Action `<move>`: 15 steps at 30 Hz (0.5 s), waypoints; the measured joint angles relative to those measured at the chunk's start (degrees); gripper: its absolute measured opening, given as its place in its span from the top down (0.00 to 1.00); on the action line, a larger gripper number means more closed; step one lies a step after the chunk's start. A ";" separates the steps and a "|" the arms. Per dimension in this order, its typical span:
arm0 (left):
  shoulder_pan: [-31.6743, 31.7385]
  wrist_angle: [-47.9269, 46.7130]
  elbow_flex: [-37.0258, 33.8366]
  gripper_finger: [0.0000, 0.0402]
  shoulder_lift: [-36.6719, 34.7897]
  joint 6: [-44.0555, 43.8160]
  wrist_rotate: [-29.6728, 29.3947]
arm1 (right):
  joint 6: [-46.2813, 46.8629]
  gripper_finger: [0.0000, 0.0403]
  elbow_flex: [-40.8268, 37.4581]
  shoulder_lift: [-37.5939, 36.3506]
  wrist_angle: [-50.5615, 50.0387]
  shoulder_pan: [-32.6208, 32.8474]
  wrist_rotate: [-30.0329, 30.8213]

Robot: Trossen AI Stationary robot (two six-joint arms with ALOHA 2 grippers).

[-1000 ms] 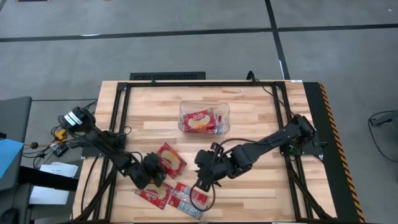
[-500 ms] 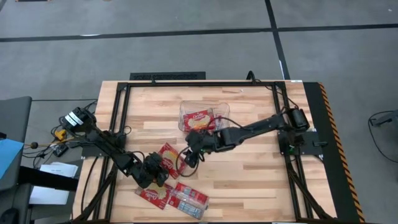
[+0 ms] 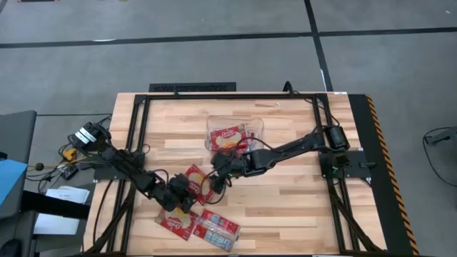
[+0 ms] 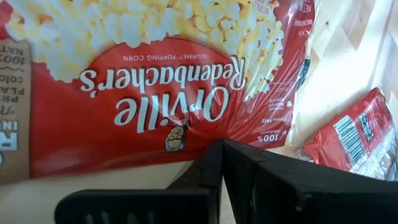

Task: Sort popcorn bags into baskets
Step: Put the red popcorn bag into the transparent bin

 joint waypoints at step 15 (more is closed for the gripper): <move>1.17 1.51 0.00 1.00 0.28 2.76 1.24 | 1.88 0.35 -0.36 4.72 2.03 -0.16 -1.60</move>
